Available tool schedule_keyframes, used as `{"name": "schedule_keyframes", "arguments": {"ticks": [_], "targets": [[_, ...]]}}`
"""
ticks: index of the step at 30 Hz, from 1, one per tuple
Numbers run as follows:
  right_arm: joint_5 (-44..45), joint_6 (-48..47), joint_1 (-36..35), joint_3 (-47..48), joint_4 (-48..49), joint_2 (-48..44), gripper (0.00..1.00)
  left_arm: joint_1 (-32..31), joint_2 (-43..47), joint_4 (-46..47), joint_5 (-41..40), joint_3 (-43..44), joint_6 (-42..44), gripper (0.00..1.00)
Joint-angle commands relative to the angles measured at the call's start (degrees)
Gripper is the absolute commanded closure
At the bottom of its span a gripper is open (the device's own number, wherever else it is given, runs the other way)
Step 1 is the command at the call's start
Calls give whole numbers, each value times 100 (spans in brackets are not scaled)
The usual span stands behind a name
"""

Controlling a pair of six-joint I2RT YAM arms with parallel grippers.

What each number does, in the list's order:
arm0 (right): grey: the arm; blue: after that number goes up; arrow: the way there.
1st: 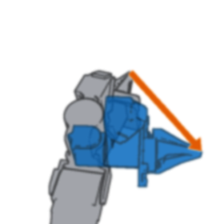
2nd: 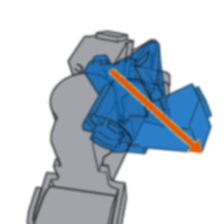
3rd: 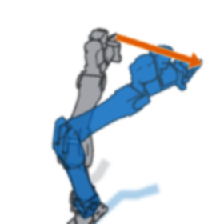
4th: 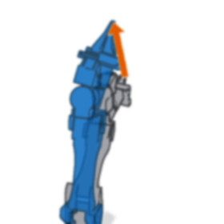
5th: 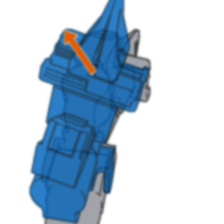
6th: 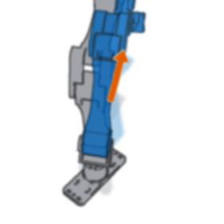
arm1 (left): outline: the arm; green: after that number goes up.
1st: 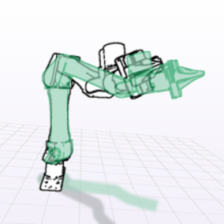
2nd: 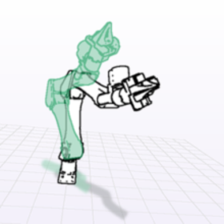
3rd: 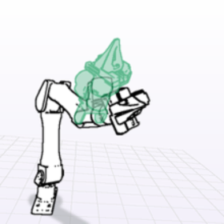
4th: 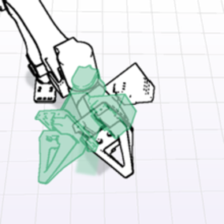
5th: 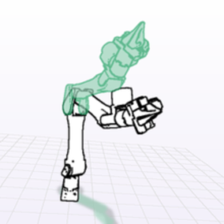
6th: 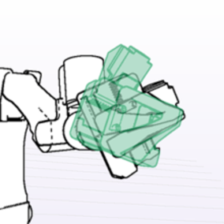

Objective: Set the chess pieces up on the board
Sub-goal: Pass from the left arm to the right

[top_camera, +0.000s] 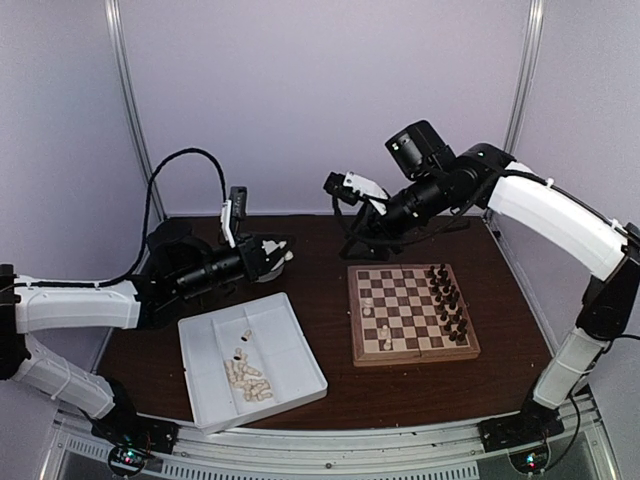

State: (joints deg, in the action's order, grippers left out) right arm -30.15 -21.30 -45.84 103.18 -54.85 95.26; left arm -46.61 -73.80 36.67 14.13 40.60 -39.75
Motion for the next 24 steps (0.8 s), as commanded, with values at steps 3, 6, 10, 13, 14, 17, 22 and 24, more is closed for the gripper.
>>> {"name": "schedule_keyframes", "arguments": {"ticks": [3,6,10,13,14,17,22,24], "targets": [[-1025,1069,23,146,937,389,46,-278,-353,883,307,493,-134,86],[-1165,1224,23,85,1156,423,45,-337,-499,1079,299,535,-256,87],[-1422,1519,22,-94,1560,405,45,-375,-675,1287,307,561,-391,87],[-1594,1686,19,-183,1775,425,45,-383,-751,1364,288,563,-455,88],[-1643,1723,27,-206,1814,431,45,-384,-750,1385,282,561,-457,88],[-1794,1881,22,-269,1942,461,45,-390,-745,1405,285,555,-461,89],[-1965,2007,12,-293,2017,557,44,-391,-697,1496,240,504,-463,89],[-2029,2075,12,-332,2098,574,46,-393,-687,1510,246,507,-468,89]]}}
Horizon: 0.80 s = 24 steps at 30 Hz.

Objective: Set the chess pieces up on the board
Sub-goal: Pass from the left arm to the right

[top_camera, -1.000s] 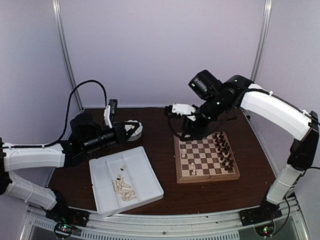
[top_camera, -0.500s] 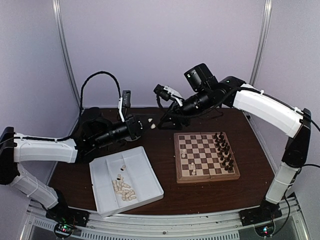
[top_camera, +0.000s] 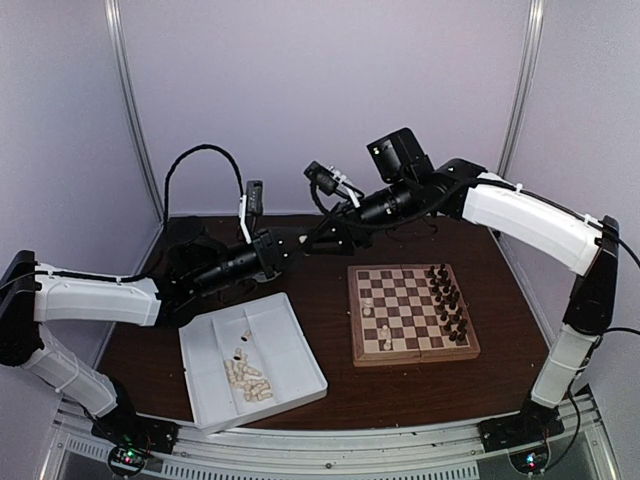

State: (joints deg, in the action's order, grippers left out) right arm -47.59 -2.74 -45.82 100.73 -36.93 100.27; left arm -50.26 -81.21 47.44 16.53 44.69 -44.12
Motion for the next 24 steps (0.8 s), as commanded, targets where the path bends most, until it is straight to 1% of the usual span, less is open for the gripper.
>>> {"name": "schedule_keyframes", "arguments": {"ticks": [1,3,8,12,15,17,19,21,24], "targets": [[-331,248,8,-102,357,77,49,-28,52,437,6,99,-28,89],[-418,269,4,-108,405,102,51,-26,46,462,19,87,-39,89],[-444,220,-36,-168,373,107,51,-25,77,511,-5,47,-22,89],[-402,116,-60,-219,342,76,55,-27,85,557,-1,19,-25,89],[-365,77,-63,-243,330,71,61,-22,96,579,-10,5,-16,89],[-373,72,-67,-262,334,63,62,-27,96,591,-5,6,-15,89],[-373,60,-67,-273,326,58,60,-28,97,598,4,9,-13,89],[-390,35,-74,-280,310,53,52,-27,89,609,18,18,-18,89],[-442,-35,-84,-277,288,59,51,-27,90,649,3,-11,-27,89]]}}
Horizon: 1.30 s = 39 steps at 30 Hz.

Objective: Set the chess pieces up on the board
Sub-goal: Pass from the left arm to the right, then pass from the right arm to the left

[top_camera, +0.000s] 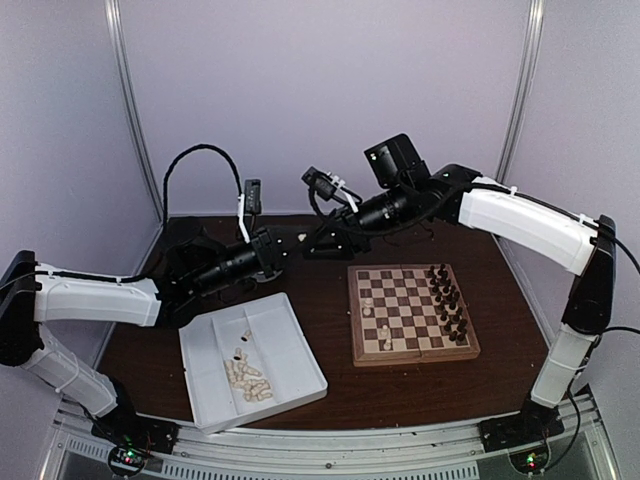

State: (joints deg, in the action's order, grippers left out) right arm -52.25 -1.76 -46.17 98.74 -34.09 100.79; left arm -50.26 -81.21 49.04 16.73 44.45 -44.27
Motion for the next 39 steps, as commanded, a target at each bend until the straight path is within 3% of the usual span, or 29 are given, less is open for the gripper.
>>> {"name": "schedule_keyframes", "arguments": {"ticks": [1,11,14,16,19,21,23,26,31,34,39], "targets": [[10,-187,-64,-68,-32,15,52,-23,91,495,-24,8,-18,89],[207,-108,-51,-41,52,17,83,-27,61,469,26,17,-47,89],[279,-88,-41,-29,49,18,89,-27,91,385,-1,11,-28,83],[321,-90,-32,-45,51,15,90,-28,191,216,-86,16,18,74],[426,-133,-33,-89,25,5,92,-28,468,-601,-329,125,315,50],[527,-183,-33,-116,-10,-6,92,-28,738,-1415,-492,302,607,43],[593,-245,-37,-134,-45,-35,92,-28,987,-2667,-752,560,838,43],[684,-355,-32,-132,-113,-29,92,-28,1186,-3774,-1050,947,995,43],[845,-505,-32,-102,-218,18,92,-11,814,-5913,-774,2115,1004,47],[851,-535,-32,-100,-240,22,92,-13,490,-6528,-640,2571,894,52],[887,-554,-39,-73,-265,30,92,0,210,-6618,-363,2756,680,58]]}}
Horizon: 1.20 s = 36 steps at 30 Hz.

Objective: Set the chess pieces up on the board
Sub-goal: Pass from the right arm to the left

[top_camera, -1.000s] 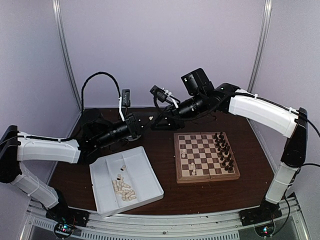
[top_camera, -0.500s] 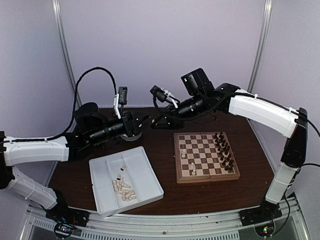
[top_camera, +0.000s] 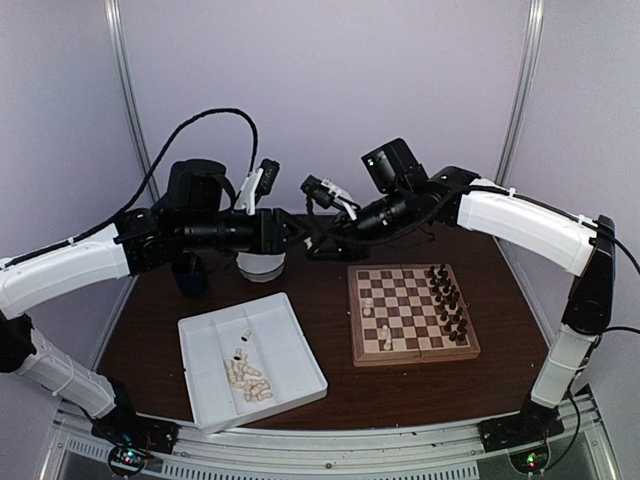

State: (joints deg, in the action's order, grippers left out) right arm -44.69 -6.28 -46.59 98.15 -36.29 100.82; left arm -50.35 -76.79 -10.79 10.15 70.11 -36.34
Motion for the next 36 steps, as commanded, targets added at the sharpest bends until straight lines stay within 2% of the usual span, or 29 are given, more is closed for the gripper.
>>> {"name": "schedule_keyframes", "arguments": {"ticks": [1,16,18,20,23,25,30,36], "targets": [[139,-117,1,-15,-51,16,92,8,-276,-643,354,219,-118,60],[156,-188,1,-85,-81,-21,89,27,-313,-214,553,74,-115,87],[162,-230,4,-92,-139,-47,81,27,-303,-158,584,47,-24,90],[45,-339,47,-94,-331,-127,65,26,-309,-140,584,47,76,91],[-1164,-755,528,-352,-850,-498,44,19,-326,-182,553,55,224,93],[-1491,-963,1034,-796,-974,-920,35,-19,-360,-225,577,58,374,93],[-1283,-1646,2301,-1732,-1480,-1701,32,-326,-708,-61,526,-1,839,93],[-552,-1560,3230,-3183,-459,-2519,31,-1202,-1580,3,23,307,1923,93]]}}
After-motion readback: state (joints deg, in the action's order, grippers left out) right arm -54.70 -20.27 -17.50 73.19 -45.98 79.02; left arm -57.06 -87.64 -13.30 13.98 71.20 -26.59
